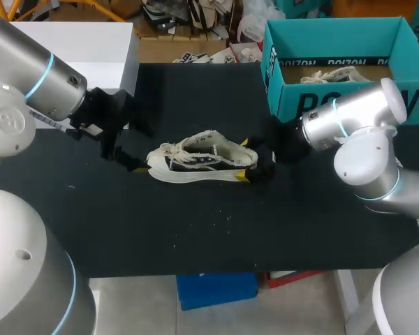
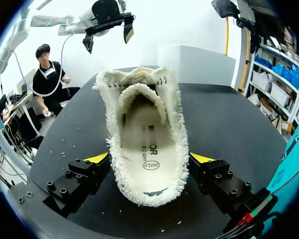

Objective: Take the shoe out of the shoebox, open the shoe tongue, remove and reinsert the insole, then place the shoe into the shoebox

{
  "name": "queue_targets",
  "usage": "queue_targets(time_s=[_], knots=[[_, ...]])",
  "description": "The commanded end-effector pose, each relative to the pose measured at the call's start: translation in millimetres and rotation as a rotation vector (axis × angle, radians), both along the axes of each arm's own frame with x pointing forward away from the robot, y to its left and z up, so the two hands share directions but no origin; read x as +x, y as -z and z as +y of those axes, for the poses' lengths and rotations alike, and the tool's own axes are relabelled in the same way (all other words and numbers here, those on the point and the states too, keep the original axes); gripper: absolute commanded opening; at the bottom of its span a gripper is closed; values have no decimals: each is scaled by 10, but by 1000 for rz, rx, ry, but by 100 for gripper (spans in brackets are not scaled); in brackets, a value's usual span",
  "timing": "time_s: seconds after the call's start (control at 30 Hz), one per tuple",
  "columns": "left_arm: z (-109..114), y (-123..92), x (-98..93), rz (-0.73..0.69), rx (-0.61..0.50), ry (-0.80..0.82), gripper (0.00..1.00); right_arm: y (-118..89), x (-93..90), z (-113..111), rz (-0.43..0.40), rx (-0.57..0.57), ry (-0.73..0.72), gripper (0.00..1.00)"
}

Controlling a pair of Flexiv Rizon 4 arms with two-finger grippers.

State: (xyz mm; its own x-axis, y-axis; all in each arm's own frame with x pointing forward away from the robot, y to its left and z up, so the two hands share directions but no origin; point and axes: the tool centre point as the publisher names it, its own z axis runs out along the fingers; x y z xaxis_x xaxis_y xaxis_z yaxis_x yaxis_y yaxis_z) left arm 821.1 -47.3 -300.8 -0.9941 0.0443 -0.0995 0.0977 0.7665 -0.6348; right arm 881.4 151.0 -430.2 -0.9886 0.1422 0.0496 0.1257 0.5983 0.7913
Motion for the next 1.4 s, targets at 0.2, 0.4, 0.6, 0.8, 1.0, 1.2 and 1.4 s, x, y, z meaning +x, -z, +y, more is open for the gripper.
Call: queue_targets(time_s=[0.2, 0.4, 0.6, 0.8, 1.0, 1.2, 1.4], knots=[[4, 13, -5, -4, -2, 0, 100, 136, 15, 20, -5, 17, -14, 77], [4, 13, -5, -4, -2, 0, 100, 147, 20, 15, -11, 40, -31, 0], [-89, -54, -58, 38, 122, -107, 100, 147, 20, 15, -11, 40, -31, 0], [-376, -109, -244, 192, 155, -410, 100, 147, 20, 15, -11, 40, -31, 0], [-640, -187, -351, 262, 86, -385, 100, 147, 20, 15, -11, 40, -31, 0], [-640, -187, -351, 262, 86, -385, 100, 147, 20, 15, -11, 40, -31, 0], [-640, -187, -351, 262, 86, -385, 100, 147, 20, 15, -11, 40, -31, 0]])
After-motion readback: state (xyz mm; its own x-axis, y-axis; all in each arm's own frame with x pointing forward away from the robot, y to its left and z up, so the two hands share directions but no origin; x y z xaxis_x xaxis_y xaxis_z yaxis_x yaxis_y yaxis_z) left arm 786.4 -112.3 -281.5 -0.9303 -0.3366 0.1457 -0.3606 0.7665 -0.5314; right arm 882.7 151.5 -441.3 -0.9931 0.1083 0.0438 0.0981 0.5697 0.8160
